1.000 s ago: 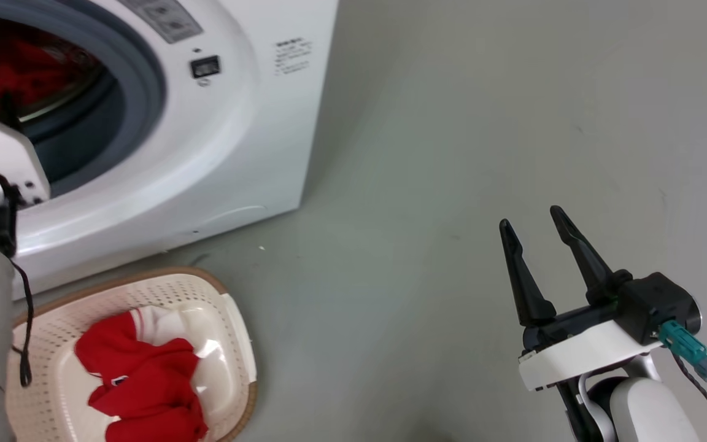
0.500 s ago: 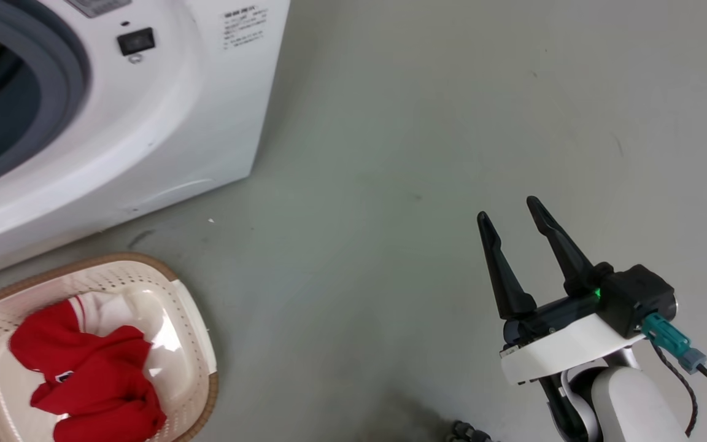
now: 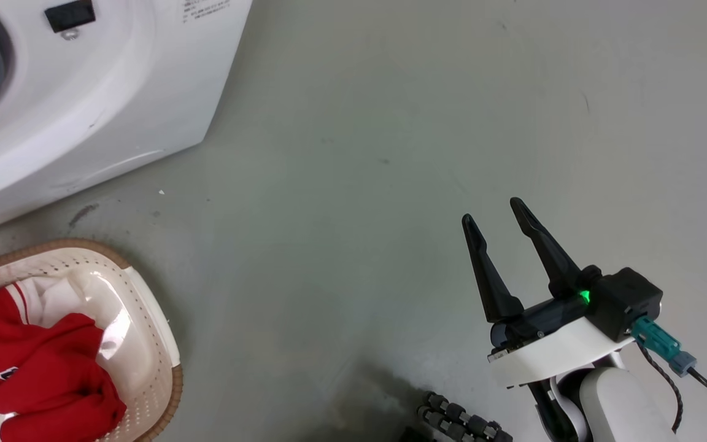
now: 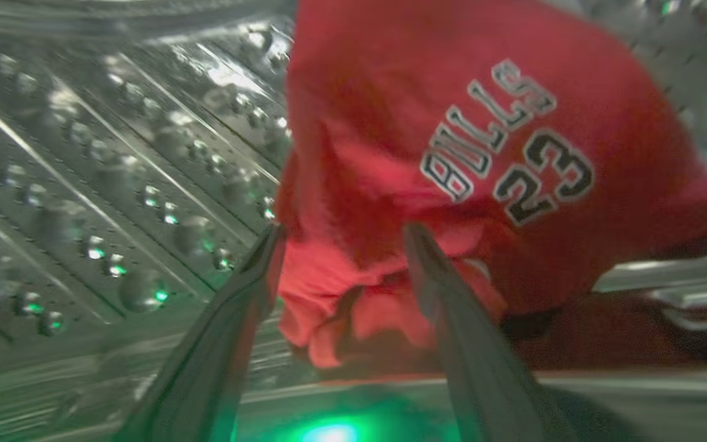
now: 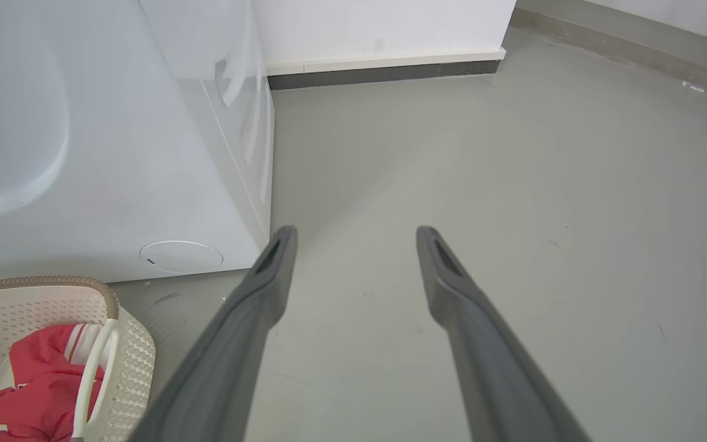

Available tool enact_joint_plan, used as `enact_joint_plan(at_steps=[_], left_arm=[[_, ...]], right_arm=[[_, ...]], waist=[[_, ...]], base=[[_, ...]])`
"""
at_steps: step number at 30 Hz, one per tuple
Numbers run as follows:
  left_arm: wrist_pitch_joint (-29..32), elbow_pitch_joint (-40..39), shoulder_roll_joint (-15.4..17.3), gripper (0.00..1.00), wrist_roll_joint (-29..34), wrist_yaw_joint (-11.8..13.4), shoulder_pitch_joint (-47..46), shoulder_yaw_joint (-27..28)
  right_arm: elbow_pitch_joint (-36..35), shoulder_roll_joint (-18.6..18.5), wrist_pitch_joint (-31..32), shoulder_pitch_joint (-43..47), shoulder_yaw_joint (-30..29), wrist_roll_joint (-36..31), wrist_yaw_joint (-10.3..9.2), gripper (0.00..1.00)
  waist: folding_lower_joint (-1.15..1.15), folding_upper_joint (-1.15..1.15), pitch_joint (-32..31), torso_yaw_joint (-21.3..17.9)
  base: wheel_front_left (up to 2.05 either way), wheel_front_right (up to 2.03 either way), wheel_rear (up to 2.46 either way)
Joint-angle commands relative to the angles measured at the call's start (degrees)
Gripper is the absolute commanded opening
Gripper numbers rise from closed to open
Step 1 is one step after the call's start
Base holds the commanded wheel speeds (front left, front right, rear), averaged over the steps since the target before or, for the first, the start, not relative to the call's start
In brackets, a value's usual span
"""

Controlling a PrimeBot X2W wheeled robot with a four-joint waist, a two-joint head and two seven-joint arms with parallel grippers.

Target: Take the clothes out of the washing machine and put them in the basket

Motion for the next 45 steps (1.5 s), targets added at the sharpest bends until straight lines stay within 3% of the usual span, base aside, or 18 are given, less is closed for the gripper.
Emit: enact_joint_plan(at_steps=[1, 12, 13, 14, 21, 28, 45], left_arm=[[1.82, -0.51, 0.21, 1.0, 0.3, -0.36, -0.28, -0.54], [7.67, -2.77, 2.12, 1.0, -0.32, -0.53, -0.8, -1.37], [7.48, -2.99, 2.43, 0.46, -0.34, -0.47, -0.92, -1.36], [7.33, -3.04, 2.67, 0.0, -0.47, -0.58, -0.93, -1.43], [1.81, -4.43, 4.23, 0.0, -0.26, 1.3, -1.22, -1.11], [-9.6, -4.82, 4.93, 0.0, -1.66, 2.92, 0.23, 0.27], [-39.77, -0.41, -4.1, 0.0, -8.51, 6.39, 10.29, 4.35]], right_arm=[[-0.31, 0.07, -0.35, 0.21, 0.11, 0.39, -0.06, 1.0], [-0.16, 0.06, -0.76, 0.64, 0.99, 1.23, -0.06, 1.0], [-0.13, 0.06, -0.8, 0.55, 1.11, 1.34, -0.06, 1.0], [-0.09, 0.06, -0.84, 0.45, 1.18, 1.46, -0.06, 1.0], [0.23, 0.06, -1.06, -0.55, 1.48, 1.57, -0.06, 1.0], [1.11, 0.06, -1.11, -1.86, 2.25, 1.79, -0.06, 1.0], [-0.5, 0.03, 1.65, 0.08, -2.17, -2.83, -0.06, 1.0]], waist=[[-0.01, 0.0, 1.05, -0.07], [-0.01, 0.0, 3.74, 0.05], [-0.01, 0.0, 3.86, 0.02], [-0.01, 0.0, 3.91, -0.02], [-0.01, 0.0, 3.88, -0.27], [-0.01, 0.0, 2.16, -0.65], [-0.01, 0.0, -9.85, 4.88]], base=[[0.0, 0.0, 0.0], [0.0, 0.0, 0.0], [0.0, 0.0, 0.0], [0.0, 0.0, 0.0], [0.0, 0.0, 0.0], [0.0, 0.0, 0.0], [0.0, 0.0, 0.0]])
